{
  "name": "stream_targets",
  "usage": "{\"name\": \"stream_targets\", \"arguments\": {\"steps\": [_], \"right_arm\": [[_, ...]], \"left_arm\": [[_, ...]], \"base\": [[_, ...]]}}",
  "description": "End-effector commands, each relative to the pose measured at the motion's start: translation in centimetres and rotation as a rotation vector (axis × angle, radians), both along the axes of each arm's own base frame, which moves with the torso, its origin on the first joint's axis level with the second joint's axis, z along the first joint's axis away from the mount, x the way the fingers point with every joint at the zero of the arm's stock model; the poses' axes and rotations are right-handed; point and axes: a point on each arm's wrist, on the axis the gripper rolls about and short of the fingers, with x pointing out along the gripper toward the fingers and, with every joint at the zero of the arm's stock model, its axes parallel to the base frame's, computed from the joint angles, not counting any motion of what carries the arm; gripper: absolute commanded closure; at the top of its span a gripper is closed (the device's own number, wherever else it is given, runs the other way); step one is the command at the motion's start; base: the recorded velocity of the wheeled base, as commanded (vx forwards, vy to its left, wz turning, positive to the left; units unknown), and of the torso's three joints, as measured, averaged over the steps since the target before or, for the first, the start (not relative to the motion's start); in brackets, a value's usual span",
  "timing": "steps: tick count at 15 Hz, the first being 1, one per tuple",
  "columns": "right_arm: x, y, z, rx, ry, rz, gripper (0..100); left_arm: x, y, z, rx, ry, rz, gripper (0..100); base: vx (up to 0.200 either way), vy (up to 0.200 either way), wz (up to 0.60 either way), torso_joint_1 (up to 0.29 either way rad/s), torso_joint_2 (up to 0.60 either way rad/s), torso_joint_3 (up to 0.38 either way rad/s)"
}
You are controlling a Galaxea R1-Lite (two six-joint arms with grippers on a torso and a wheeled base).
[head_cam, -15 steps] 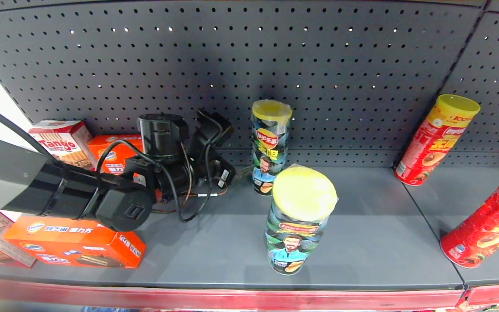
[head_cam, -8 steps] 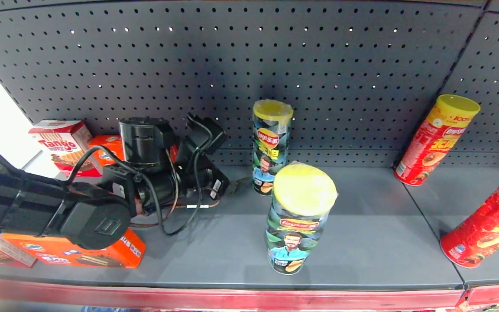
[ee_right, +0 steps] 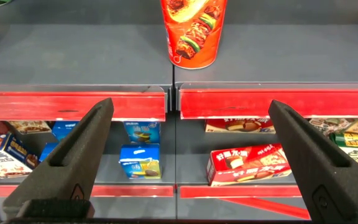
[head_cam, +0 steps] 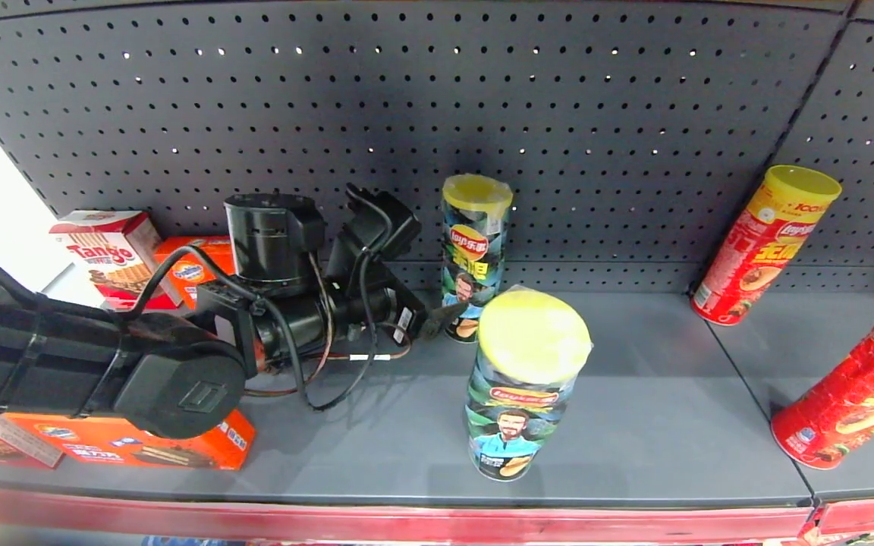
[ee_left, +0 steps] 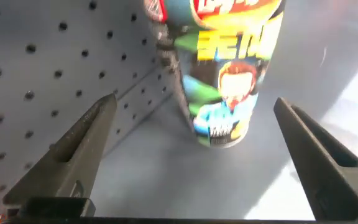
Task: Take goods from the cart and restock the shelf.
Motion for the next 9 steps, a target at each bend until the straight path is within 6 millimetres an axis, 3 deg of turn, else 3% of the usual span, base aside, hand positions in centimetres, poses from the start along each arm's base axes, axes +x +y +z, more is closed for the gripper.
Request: {"name": "stream_targets", "arguments": {"steps": [1, 9], "right_arm": [[0.0, 0.0, 0.0, 0.0, 0.001, 0.001, 0], [0.0, 0.0, 0.0, 0.0, 0.001, 0.001, 0]], "left_arm": [[0.8, -0.9, -0.8, 0.006, 0.011, -0.01, 0], [2.8, -2.2, -0.7, 0.001, -0.028, 0.044, 0]], "base": [[0.0, 0.0, 0.0, 0.0, 0.0, 0.0], [0.0, 0.0, 0.0, 0.0, 0.0, 0.0]]}}
